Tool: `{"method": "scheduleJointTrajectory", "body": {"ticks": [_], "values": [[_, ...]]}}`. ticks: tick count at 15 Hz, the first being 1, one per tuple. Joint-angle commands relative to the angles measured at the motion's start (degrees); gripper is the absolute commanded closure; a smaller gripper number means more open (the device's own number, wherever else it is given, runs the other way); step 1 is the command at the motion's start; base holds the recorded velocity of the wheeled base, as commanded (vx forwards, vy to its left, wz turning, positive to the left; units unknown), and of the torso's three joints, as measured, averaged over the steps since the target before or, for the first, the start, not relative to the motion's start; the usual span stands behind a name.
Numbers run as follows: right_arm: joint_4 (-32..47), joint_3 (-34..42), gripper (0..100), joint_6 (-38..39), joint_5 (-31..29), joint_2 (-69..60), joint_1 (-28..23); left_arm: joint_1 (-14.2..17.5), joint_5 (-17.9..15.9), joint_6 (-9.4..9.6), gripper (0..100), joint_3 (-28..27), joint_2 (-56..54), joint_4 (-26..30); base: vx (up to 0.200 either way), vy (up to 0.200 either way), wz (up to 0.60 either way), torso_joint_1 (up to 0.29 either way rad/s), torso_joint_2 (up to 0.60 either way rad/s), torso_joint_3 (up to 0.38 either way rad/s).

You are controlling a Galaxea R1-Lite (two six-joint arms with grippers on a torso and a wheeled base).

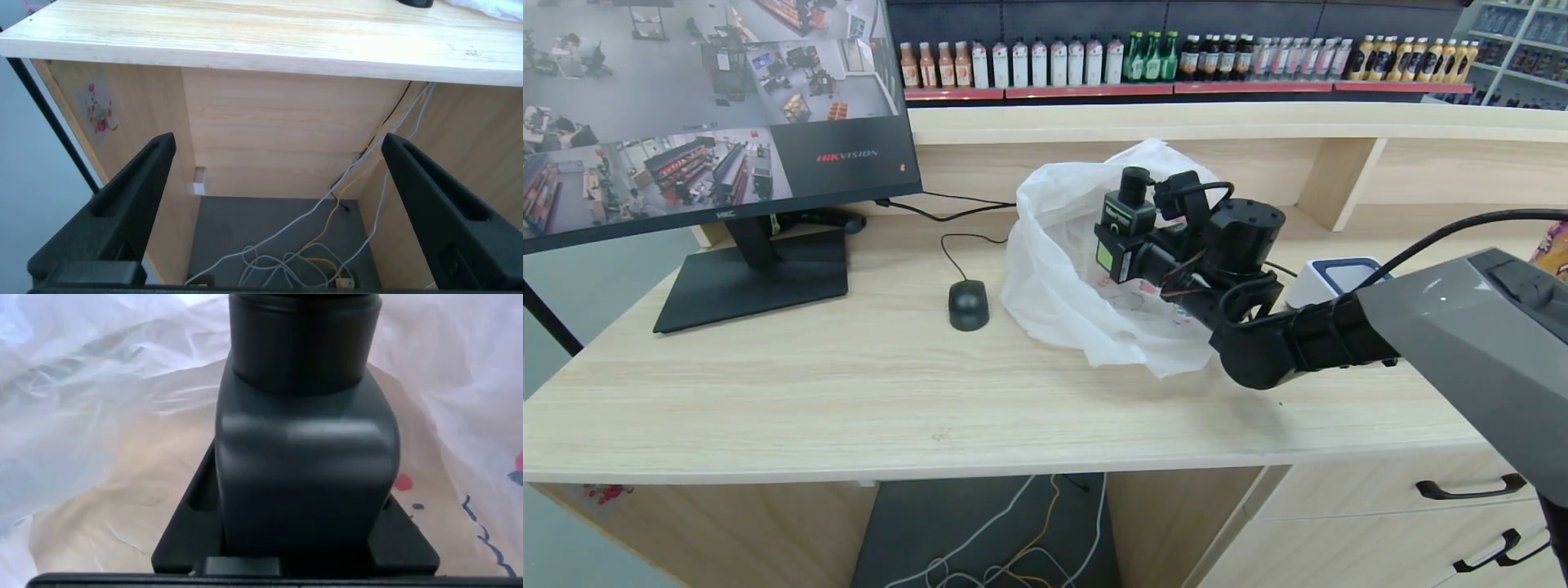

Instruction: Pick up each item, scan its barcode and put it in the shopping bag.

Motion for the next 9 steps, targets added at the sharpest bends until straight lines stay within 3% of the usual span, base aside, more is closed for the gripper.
{"method": "scheduleJointTrajectory", "body": {"ticks": [1,9], "values": [[-0.88,0.21,100,-0.50,0.01,1.51,0.28,-0.06,0.00,0.00,0,0.00,-0.02,-0.02,0.000,0.000,0.00,0.000,0.00,0.000],[-2.11,-0.05,100,-1.81,0.28,3.80,0.99,-0.06,0.00,0.00,0,0.00,-0.02,-0.02,0.000,0.000,0.00,0.000,0.00,0.000]]}}
